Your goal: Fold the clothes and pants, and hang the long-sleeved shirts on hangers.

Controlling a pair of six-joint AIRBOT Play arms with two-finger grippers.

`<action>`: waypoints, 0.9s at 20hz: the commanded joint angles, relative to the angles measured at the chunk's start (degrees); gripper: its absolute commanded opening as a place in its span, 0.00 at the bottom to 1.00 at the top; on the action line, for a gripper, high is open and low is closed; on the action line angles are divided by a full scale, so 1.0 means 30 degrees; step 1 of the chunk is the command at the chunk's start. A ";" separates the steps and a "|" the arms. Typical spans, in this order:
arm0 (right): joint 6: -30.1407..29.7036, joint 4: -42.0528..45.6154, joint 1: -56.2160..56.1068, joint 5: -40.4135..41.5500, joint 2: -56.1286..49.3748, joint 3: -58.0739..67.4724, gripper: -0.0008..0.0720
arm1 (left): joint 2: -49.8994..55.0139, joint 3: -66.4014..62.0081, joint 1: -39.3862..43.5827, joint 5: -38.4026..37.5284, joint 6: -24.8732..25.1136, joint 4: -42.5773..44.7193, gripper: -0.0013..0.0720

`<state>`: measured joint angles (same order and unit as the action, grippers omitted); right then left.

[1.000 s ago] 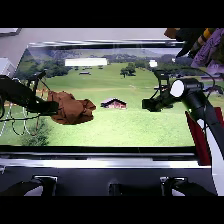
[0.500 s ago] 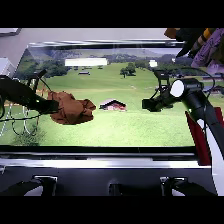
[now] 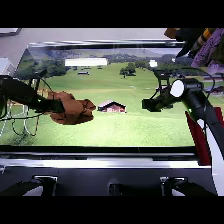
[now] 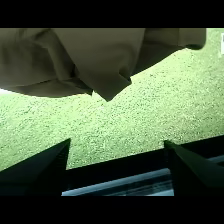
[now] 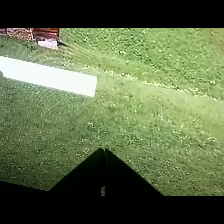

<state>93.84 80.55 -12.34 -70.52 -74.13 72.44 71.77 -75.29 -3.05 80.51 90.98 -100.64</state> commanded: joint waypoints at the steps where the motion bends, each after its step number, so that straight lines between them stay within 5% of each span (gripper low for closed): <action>1: 0.0000 -0.0007 -0.0022 -0.0036 0.0007 0.0015 0.15 | 0.1093 0.0007 0.0007 -0.1785 -0.1406 0.1151 0.99; 9: 0.0175 -0.0197 -0.0022 0.0138 0.0007 0.0015 0.21 | 0.6229 -0.0007 0.0015 -0.4998 -0.1406 0.1209 0.97; 10: 0.0379 -0.0197 -0.0022 0.0189 0.0007 0.0015 0.21 | 0.6710 -0.0007 0.0015 -0.4983 -0.1413 0.1195 0.81; 12: 0.0765 -0.0197 -0.0022 0.0138 0.0007 0.0015 0.21 | 0.7053 -0.0007 0.0022 -0.4991 -0.1399 0.0678 0.16; 13: 0.0954 -0.0197 -0.0022 -0.0044 0.0007 0.0015 0.21 | 0.6972 -0.0051 0.0036 -0.4998 -0.1326 0.0131 0.04; 18: 0.0947 0.1778 -0.0022 -0.2667 0.0248 0.0073 0.21 | 0.6870 -0.1362 0.1632 -0.4000 -0.1027 -0.3242 0.04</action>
<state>96.25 81.49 -12.34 -73.60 -73.91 72.55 92.05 -77.65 -0.82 66.96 87.07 -103.74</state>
